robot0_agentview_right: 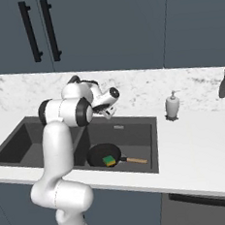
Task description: Pick the pan and sponge and place them into the sink. Then turn on the water.
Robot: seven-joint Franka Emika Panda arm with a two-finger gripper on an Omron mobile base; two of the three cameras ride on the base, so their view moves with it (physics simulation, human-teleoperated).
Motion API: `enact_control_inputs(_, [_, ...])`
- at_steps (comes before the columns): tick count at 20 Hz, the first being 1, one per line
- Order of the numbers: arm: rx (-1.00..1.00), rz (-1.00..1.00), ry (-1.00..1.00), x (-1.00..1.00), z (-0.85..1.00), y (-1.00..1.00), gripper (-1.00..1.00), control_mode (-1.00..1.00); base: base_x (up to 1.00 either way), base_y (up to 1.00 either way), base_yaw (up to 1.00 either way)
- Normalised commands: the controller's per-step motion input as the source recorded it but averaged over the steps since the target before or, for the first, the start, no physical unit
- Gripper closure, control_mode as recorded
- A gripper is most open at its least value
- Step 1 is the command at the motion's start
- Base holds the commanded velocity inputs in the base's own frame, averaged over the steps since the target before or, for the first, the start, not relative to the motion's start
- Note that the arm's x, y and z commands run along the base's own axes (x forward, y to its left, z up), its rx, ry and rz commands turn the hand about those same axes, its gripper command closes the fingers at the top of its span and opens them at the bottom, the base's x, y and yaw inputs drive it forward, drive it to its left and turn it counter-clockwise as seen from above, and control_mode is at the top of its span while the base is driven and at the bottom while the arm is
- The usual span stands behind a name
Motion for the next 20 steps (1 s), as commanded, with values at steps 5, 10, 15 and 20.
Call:
enact_control_inputs(5, [0.01,0.00,0.00,0.00,0.00,-0.01,1.00,-1.00,0.00,0.00,0.00])
enact_control_inputs(10, [0.16,0.00,0.00,0.00,0.00,-0.03,1.00,-1.00,0.00,0.00,0.00])
enact_control_inputs(15, [0.30,-0.02,0.00,0.06,0.00,-0.14,1.00,-1.00,0.00,0.00,0.00])
enact_control_inputs(20, [0.22,-0.10,0.02,0.16,0.00,-0.19,1.00,-1.00,0.00,0.00,0.00])
